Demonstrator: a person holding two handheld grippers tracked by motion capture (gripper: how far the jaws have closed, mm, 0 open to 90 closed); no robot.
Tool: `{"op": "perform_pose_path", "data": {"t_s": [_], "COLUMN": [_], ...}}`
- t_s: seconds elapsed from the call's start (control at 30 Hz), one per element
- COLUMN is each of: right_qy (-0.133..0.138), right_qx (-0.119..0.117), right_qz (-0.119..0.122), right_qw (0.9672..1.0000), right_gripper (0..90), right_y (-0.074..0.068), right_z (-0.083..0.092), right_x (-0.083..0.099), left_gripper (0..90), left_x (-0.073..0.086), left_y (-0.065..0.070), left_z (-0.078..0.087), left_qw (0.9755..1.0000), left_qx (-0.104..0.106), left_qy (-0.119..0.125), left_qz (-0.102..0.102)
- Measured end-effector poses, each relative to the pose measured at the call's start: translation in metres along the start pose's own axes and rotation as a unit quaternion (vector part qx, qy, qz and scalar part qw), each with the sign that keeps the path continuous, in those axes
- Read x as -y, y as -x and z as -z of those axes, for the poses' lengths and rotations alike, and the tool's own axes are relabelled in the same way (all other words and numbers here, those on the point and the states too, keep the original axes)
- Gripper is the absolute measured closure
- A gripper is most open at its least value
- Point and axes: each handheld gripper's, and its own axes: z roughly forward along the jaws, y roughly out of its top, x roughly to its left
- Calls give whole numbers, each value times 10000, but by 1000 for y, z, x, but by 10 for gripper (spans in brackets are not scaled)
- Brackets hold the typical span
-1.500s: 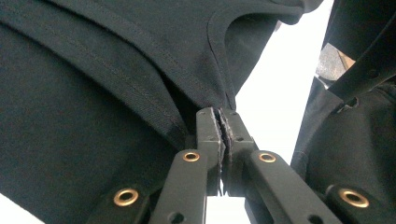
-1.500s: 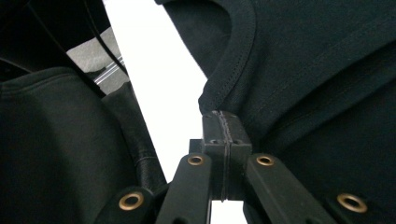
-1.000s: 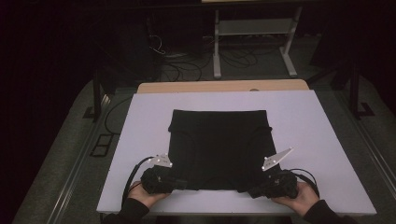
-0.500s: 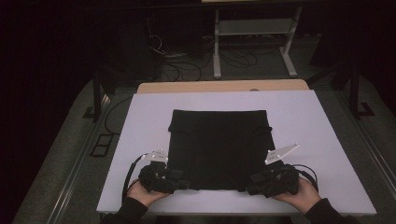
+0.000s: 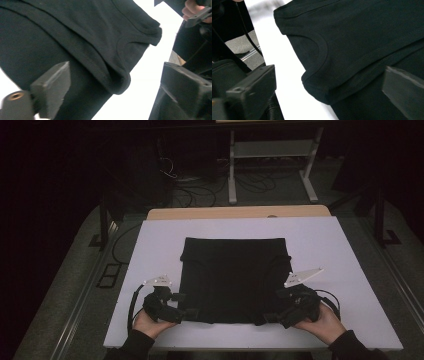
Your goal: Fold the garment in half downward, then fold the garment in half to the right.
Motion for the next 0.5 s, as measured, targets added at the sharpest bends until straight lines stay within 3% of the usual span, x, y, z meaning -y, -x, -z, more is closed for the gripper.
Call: {"op": "perform_pose_path", "data": {"t_s": [0.07,0.23,0.4,0.5], "right_qy": [13,20,27,84], "right_qx": [42,76,218,302], "right_qz": [3,65,214,318], "right_qw": [10000,9999,9995,9990], "right_gripper": [0,0,0,0], "right_y": [1,4,11,15], "right_z": [0,-2,-4,-7], "right_x": [-2,-10,-27,-39], "left_gripper": [0,0,0,0], "left_x": [1,5,9,10], "left_y": [-3,-8,-16,-17], "left_z": [0,6,9,11], "left_qw": [9999,9993,9973,9966], "left_qx": [-75,-226,-418,-464], "left_qy": [-27,1,-19,-35], "left_qz": [101,290,604,674]}}
